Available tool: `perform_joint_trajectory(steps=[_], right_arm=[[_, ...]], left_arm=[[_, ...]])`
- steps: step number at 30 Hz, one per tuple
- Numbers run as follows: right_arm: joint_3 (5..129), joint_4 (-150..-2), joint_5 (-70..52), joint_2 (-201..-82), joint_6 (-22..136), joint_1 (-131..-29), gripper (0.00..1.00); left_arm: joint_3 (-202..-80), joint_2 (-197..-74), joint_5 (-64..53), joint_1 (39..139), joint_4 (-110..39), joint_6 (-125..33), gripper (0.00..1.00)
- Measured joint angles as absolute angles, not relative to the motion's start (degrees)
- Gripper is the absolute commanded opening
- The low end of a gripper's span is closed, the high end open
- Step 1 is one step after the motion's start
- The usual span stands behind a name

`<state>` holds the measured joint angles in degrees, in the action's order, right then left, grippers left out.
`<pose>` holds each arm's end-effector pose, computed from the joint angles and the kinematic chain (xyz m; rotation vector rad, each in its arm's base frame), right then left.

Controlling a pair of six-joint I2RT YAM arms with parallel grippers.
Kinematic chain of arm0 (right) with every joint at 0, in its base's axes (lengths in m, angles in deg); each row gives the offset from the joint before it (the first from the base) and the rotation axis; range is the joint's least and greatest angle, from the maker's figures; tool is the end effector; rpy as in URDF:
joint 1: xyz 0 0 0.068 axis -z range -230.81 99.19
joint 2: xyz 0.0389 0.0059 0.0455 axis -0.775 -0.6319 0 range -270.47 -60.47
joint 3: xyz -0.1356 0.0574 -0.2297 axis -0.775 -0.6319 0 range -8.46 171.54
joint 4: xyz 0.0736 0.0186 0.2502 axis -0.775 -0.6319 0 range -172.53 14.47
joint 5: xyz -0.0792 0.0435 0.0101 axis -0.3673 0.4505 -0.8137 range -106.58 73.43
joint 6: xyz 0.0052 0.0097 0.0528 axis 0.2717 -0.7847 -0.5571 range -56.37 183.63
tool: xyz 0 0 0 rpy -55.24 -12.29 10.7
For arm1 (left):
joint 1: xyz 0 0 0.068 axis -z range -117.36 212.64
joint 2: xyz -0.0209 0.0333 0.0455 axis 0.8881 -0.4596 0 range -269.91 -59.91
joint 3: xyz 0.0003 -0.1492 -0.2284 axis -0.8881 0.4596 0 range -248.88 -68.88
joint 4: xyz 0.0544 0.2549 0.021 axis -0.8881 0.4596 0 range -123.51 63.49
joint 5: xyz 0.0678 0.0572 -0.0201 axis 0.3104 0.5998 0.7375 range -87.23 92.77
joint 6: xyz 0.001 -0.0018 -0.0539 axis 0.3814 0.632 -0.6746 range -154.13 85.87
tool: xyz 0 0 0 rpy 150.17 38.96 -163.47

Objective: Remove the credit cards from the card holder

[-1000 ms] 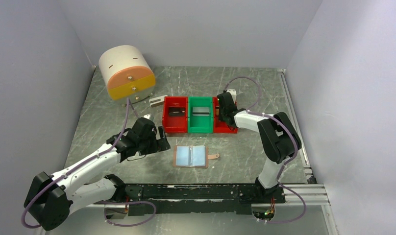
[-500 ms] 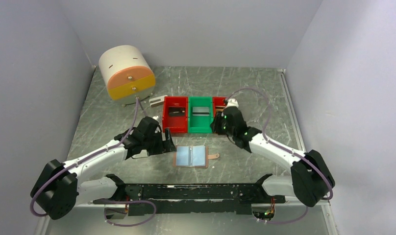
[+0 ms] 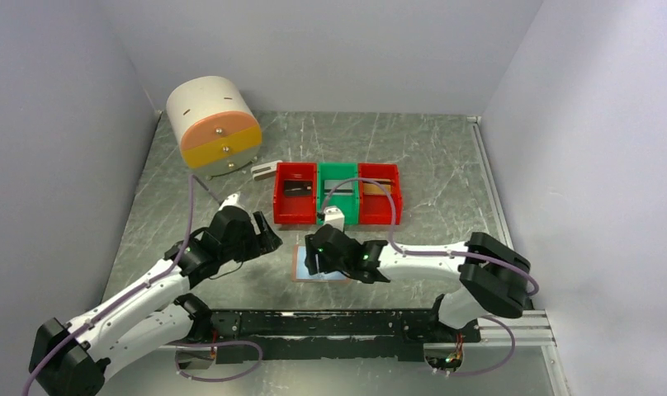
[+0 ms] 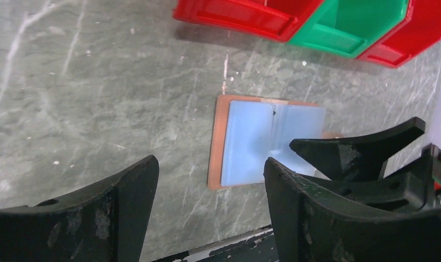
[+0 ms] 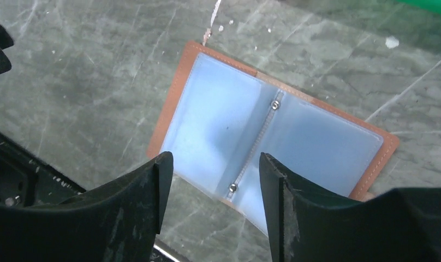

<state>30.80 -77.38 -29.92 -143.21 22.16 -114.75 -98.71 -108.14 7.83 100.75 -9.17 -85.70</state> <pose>0.1314 0.2498 0.1730 -0.3577 2.3978 0.6199 0.1404 -0.1062 0.2156 -0.3294 2.3925 -0.6691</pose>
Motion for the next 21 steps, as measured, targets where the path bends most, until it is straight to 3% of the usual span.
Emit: perform_joint_trajectory(steps=[15,19,21], right_arm=[[46.1,-88.1,-44.1,-160.5,21.2,-121.9,0.82],[48.2,-90.0,-46.3,-162.5,20.8,-122.9,0.80],[48.8,-90.7,-46.9,-163.0,20.2,-123.1,0.71]], left_arm=[[-98.7,-99.3,16.4,100.7,-0.3,-90.5,0.79],[-98.7,-97.7,17.5,100.7,0.9,-91.2,0.79],[-98.7,-97.5,17.9,100.7,1.4,-91.3,0.79]])
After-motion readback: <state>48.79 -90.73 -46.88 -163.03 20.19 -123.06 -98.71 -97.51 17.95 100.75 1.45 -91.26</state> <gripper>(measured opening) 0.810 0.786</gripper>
